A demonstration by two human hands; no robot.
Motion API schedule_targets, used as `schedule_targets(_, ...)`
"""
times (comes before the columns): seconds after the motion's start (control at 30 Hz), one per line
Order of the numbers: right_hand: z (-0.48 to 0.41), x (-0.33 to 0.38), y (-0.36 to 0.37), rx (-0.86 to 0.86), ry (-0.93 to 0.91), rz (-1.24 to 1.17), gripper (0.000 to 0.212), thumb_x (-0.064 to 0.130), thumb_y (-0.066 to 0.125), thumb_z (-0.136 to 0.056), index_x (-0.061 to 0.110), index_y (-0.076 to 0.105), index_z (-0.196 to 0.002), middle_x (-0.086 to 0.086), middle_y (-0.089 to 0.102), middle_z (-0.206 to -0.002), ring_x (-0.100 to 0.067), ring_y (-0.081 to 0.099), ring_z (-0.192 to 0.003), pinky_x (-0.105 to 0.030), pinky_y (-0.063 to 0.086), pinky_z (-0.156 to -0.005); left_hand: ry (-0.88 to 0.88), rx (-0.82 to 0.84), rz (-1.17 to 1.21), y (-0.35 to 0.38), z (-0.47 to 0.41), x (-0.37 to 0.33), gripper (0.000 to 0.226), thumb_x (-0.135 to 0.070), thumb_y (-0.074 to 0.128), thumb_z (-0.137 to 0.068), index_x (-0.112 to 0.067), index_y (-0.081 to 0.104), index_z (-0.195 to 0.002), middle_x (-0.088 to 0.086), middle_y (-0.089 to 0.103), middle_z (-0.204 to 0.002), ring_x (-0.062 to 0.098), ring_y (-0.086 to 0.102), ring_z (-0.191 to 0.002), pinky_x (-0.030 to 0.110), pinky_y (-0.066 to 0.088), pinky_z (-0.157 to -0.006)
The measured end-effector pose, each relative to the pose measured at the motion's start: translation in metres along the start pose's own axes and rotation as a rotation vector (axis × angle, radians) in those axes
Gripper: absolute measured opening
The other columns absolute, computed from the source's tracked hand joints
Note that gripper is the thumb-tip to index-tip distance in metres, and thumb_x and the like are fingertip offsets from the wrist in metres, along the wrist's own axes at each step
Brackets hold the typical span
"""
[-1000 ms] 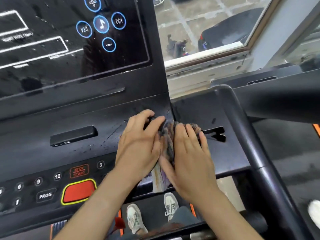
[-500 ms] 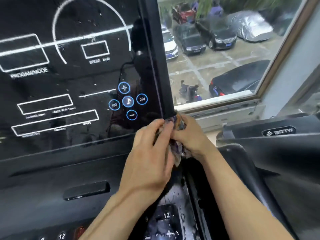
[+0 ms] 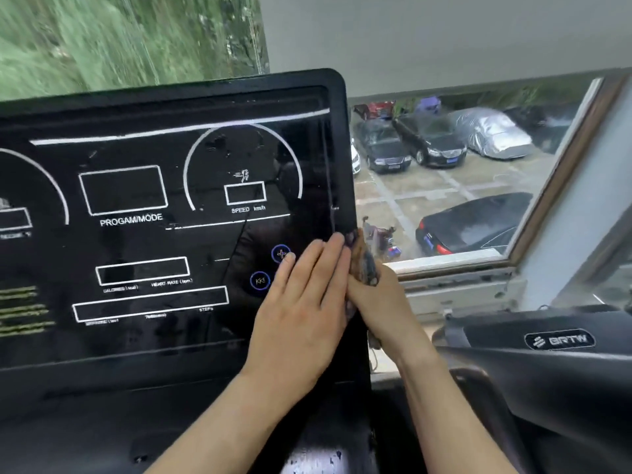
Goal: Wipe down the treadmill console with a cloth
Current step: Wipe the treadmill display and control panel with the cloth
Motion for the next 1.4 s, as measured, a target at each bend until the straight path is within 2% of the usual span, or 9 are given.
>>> schedule_targets(0.17,-0.049,0.051,0.002,0.0,-0.151,0.036,0.01,0.007,0.072,-0.082,0.005,0.069,-0.091,-0.004,0.069,-0.078,-0.014,0.063,-0.074,-0.025,0.051,-0.067,-0.122,-0.057,-0.03,-0.012,-0.049,0.012,0.058,-0.024,0.039,-0.096,-0.003,0.029,-0.148,0.011,0.024,-0.157,0.027,0.025,-0.143,0.047,0.02,-0.117)
schedule_targets(0.37,-0.125,0.145,0.012,0.096,-0.312,0.085,0.018,0.015,0.074,-0.076,0.006,0.063,-0.086,-0.012,0.06,-0.077,-0.021,0.058,-0.072,-0.028,0.049,-0.063,-0.161,-0.106,-0.065,-0.052,-0.14,0.057,0.064,-0.028,0.017,-0.092,-0.005,0.012,-0.152,0.009,0.01,-0.161,0.025,0.007,-0.148,0.046,0.008,-0.119)
schedule_targets(0.47,-0.143,0.189,0.005,0.316,-0.29,0.486,0.007,0.001,0.068,-0.085,0.002,0.061,-0.085,-0.008,0.056,-0.07,-0.013,0.055,-0.064,-0.022,0.048,-0.059,-0.152,-0.153,-0.074,-0.058,-0.152,0.072,0.06,-0.023,0.037,-0.094,-0.005,0.023,-0.149,0.011,0.024,-0.157,0.026,0.018,-0.146,0.048,0.009,-0.118)
schedule_targets(0.57,-0.162,0.226,0.02,0.541,-0.166,1.006,0.016,0.005,0.071,-0.082,0.005,0.059,-0.072,-0.001,0.057,-0.062,-0.01,0.053,-0.059,-0.021,0.044,-0.058,-0.179,-0.229,-0.075,-0.062,-0.15,0.086,0.05,-0.026,0.047,-0.093,-0.005,0.045,-0.138,0.011,0.048,-0.141,0.027,0.041,-0.134,0.05,0.02,-0.115)
schedule_targets(0.7,-0.18,0.236,0.086,0.704,-0.106,1.294,0.04,0.024,0.078,-0.076,-0.012,0.06,-0.076,-0.027,0.062,-0.076,-0.021,0.053,-0.066,-0.017,0.044,-0.055,-0.29,-0.229,-0.055,-0.076,-0.128,0.12,0.049,-0.029,0.033,-0.092,-0.003,0.053,-0.128,0.013,0.056,-0.129,0.03,0.05,-0.123,0.05,0.027,-0.112)
schedule_targets(0.8,-0.184,0.23,0.144,0.782,-0.135,1.352,0.029,0.02,0.071,-0.083,0.006,0.066,-0.058,-0.002,0.063,-0.054,-0.008,0.052,-0.052,-0.022,0.042,-0.057,-0.383,-0.208,-0.062,-0.086,-0.101,0.156,0.052,-0.03,0.03,-0.091,-0.002,0.05,-0.131,0.015,0.053,-0.132,0.032,0.048,-0.124,0.049,0.028,-0.112)
schedule_targets(0.87,-0.188,0.226,0.181,0.814,-0.179,1.38,0.04,0.022,0.07,-0.083,0.017,0.061,-0.044,0.01,0.056,-0.044,-0.006,0.05,-0.047,-0.027,0.042,-0.061,-0.43,-0.201,-0.076,-0.093,-0.084,0.18,0.054,-0.029,0.028,-0.09,-0.002,0.048,-0.133,0.015,0.052,-0.134,0.031,0.045,-0.127,0.049,0.028,-0.113)
schedule_targets(1.2,-0.185,0.214,0.277,0.809,-0.329,1.472,0.034,0.047,0.074,-0.074,0.016,0.063,-0.066,0.001,0.062,-0.072,-0.02,0.057,-0.076,-0.038,0.048,-0.08,-0.476,-0.155,-0.115,-0.109,-0.033,0.254,0.057,-0.033,0.025,-0.09,-0.008,0.044,-0.138,0.009,0.046,-0.141,0.027,0.038,-0.135,0.049,0.021,-0.113)
schedule_targets(1.4,-0.175,0.201,0.364,0.792,-0.413,1.459,0.034,0.047,0.071,-0.076,0.016,0.061,-0.067,0.002,0.06,-0.074,-0.018,0.055,-0.073,-0.031,0.045,-0.072,-0.579,-0.093,-0.127,-0.12,0.016,0.314,0.068,-0.036,0.019,-0.088,-0.006,0.03,-0.147,0.012,0.032,-0.153,0.027,0.027,-0.142,0.053,0.017,-0.114)
Point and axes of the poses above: each hand's wrist, its own z-axis away from the middle knuckle, its own y-axis out of the palm, x = y × z, the point moved 1 cm from there along -z, towards the middle knuckle
